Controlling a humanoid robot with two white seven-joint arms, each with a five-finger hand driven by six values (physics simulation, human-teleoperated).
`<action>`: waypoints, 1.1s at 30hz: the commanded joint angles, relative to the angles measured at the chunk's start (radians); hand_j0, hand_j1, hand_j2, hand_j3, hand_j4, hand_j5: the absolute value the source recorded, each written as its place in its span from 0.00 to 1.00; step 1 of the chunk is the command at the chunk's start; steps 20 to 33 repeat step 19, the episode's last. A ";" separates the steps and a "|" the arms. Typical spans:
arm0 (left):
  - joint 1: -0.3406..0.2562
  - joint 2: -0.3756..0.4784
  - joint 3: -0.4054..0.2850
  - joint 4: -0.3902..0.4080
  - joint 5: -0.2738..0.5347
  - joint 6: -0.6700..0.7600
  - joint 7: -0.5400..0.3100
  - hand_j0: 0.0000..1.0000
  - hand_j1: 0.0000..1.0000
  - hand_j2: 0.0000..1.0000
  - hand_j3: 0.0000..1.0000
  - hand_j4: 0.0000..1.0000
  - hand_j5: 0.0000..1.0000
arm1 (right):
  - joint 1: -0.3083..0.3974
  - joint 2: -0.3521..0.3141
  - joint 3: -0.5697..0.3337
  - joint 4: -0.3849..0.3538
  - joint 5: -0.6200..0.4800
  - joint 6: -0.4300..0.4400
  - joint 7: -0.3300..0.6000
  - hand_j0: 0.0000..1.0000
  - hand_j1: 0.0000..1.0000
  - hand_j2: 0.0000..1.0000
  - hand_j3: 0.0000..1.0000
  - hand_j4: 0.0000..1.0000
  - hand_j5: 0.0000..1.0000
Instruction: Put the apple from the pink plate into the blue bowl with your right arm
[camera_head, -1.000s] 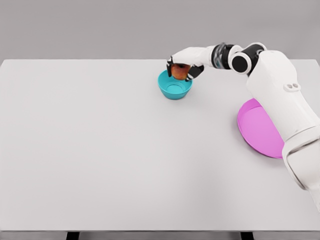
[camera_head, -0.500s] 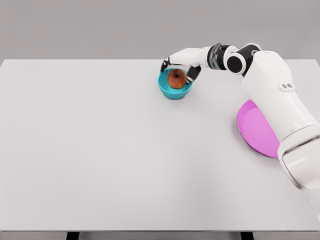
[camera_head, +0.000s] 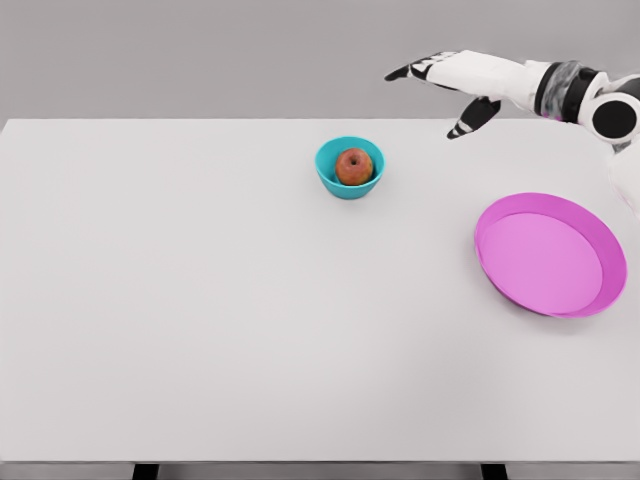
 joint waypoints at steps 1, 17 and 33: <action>0.000 0.000 0.000 0.000 0.000 0.000 0.000 1.00 1.00 1.00 1.00 1.00 1.00 | 0.014 -0.107 -0.044 -0.034 -0.081 -0.032 -0.001 1.00 1.00 1.00 1.00 1.00 1.00; 0.000 0.000 0.000 0.000 0.000 -0.002 0.000 1.00 1.00 1.00 1.00 1.00 1.00 | 0.359 -0.108 -0.338 -0.256 -0.088 -0.032 -0.001 1.00 1.00 1.00 1.00 1.00 1.00; -0.002 0.000 0.000 0.000 0.000 -0.002 0.000 1.00 1.00 1.00 1.00 1.00 1.00 | 0.368 -0.108 -0.340 -0.258 -0.088 -0.032 -0.001 1.00 1.00 1.00 1.00 1.00 1.00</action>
